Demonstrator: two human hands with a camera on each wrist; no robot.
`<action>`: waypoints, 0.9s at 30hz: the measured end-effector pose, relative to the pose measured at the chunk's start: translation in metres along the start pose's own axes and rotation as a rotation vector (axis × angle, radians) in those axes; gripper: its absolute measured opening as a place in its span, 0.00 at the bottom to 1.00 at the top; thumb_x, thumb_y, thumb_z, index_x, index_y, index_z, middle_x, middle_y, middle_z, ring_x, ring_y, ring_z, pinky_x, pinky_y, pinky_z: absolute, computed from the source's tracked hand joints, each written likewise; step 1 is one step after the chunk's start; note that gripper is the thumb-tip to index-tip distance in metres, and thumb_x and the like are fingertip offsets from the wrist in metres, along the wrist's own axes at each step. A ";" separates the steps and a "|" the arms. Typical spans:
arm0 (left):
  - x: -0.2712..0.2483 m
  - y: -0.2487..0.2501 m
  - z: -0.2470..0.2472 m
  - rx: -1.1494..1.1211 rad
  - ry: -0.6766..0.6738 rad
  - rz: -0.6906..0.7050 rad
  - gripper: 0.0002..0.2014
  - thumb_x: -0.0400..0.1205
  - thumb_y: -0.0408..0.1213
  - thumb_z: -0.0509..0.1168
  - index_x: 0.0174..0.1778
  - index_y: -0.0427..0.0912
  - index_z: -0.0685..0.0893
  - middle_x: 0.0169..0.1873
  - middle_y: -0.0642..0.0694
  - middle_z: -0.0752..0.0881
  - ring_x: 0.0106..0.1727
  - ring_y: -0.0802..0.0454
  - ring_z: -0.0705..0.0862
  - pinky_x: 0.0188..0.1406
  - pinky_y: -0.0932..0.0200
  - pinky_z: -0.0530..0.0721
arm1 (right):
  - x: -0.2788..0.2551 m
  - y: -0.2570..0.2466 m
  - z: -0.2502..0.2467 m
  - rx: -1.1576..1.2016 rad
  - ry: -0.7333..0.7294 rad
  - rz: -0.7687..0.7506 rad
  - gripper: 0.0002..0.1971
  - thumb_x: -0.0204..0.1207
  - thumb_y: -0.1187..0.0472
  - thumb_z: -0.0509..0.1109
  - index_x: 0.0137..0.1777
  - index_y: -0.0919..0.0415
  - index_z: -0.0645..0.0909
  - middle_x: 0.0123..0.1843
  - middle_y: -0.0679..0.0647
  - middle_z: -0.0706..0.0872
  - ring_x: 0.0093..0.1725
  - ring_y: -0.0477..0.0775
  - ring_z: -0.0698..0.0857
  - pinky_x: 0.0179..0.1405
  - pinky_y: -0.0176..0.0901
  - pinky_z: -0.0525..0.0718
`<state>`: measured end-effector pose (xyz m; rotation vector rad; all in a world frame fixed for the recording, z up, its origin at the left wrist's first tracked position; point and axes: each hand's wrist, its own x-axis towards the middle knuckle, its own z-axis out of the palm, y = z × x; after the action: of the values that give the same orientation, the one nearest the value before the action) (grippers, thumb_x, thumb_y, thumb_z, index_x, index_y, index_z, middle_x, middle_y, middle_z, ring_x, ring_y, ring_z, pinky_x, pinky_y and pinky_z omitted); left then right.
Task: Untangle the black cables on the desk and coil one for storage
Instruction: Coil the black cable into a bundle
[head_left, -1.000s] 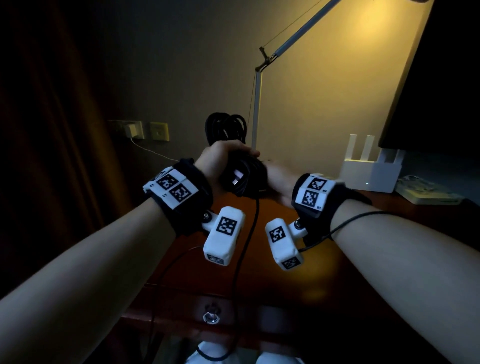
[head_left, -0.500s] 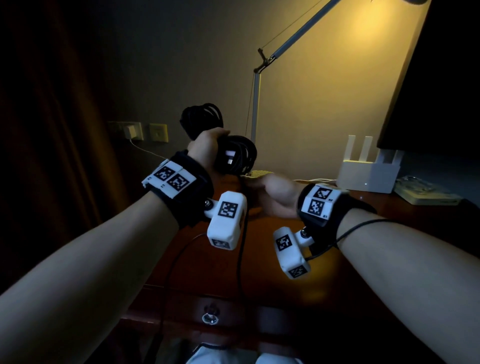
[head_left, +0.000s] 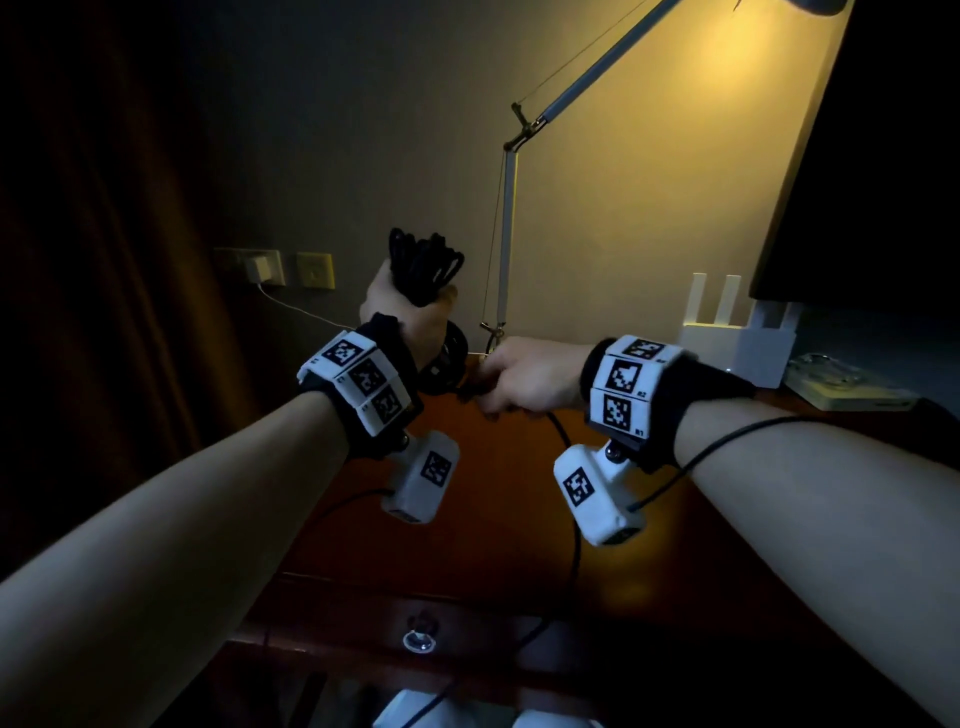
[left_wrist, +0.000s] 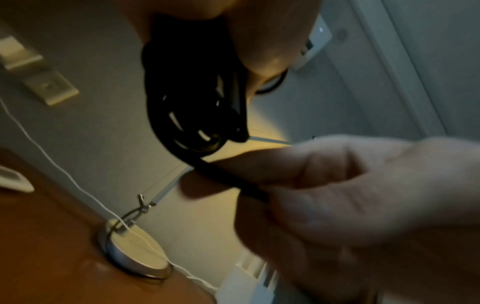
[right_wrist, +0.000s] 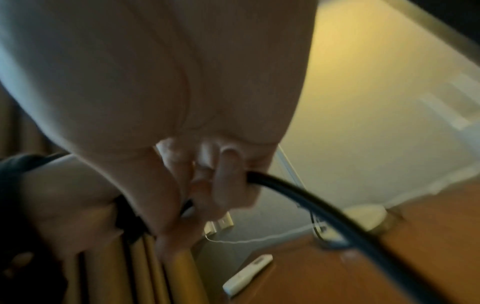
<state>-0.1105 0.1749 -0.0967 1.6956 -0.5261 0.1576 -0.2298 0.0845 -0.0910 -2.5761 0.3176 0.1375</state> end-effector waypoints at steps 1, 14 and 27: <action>-0.002 0.001 -0.001 0.058 -0.038 0.020 0.23 0.75 0.45 0.73 0.66 0.51 0.78 0.59 0.48 0.85 0.61 0.47 0.83 0.58 0.56 0.79 | -0.001 -0.002 -0.003 -0.041 0.017 -0.021 0.08 0.78 0.66 0.70 0.55 0.60 0.86 0.37 0.55 0.82 0.27 0.48 0.72 0.24 0.37 0.69; -0.004 0.002 -0.002 0.593 -0.359 0.094 0.28 0.75 0.57 0.69 0.67 0.49 0.76 0.58 0.44 0.85 0.54 0.43 0.85 0.48 0.54 0.83 | -0.005 0.002 -0.009 0.130 0.289 -0.132 0.09 0.67 0.71 0.80 0.44 0.62 0.86 0.44 0.65 0.90 0.44 0.66 0.89 0.48 0.60 0.87; -0.026 0.004 -0.014 0.386 -0.716 -0.074 0.30 0.58 0.62 0.79 0.49 0.46 0.85 0.41 0.45 0.87 0.42 0.49 0.85 0.38 0.57 0.81 | -0.008 0.017 -0.013 0.189 0.771 -0.227 0.17 0.53 0.58 0.89 0.33 0.58 0.81 0.32 0.49 0.88 0.34 0.47 0.87 0.33 0.40 0.86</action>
<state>-0.1324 0.1947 -0.1001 2.1368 -1.0051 -0.4477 -0.2415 0.0653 -0.0873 -2.3481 0.2867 -0.9351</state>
